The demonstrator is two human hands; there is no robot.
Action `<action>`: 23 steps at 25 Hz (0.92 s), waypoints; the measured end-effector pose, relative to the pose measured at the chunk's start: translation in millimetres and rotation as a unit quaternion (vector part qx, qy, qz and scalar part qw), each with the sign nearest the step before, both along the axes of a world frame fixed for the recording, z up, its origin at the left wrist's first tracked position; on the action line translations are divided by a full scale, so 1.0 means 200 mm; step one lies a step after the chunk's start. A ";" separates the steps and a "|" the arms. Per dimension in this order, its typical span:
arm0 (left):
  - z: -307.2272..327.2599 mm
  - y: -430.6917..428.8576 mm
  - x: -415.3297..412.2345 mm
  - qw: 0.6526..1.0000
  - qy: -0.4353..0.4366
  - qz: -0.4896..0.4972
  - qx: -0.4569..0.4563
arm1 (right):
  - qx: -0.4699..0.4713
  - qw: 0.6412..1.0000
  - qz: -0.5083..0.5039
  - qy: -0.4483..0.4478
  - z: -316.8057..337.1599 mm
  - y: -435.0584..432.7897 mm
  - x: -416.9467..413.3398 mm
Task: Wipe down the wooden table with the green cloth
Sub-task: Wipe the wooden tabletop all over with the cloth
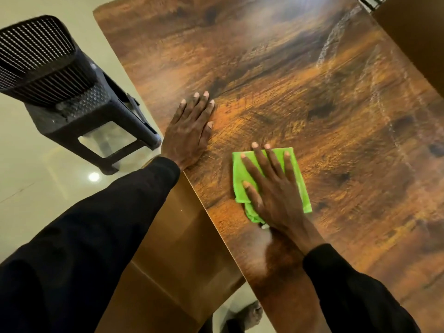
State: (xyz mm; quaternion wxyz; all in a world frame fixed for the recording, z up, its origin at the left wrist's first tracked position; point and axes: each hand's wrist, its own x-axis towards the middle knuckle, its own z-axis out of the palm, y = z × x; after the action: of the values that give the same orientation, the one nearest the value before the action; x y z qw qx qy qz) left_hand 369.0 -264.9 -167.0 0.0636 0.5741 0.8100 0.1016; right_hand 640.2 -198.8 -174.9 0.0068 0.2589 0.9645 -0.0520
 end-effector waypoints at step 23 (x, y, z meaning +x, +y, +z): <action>-0.09 -0.12 0.62 0.994 0.027 -0.097 0.030 | -0.005 0.988 -0.153 -0.011 0.03 0.03 0.33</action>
State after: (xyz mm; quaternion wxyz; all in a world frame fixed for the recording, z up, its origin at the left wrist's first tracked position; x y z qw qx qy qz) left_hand 492.5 -289.2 -185.2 0.0343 0.6539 0.7486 0.1040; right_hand 706.5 -192.2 -168.7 0.0110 0.4038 0.9132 -0.0545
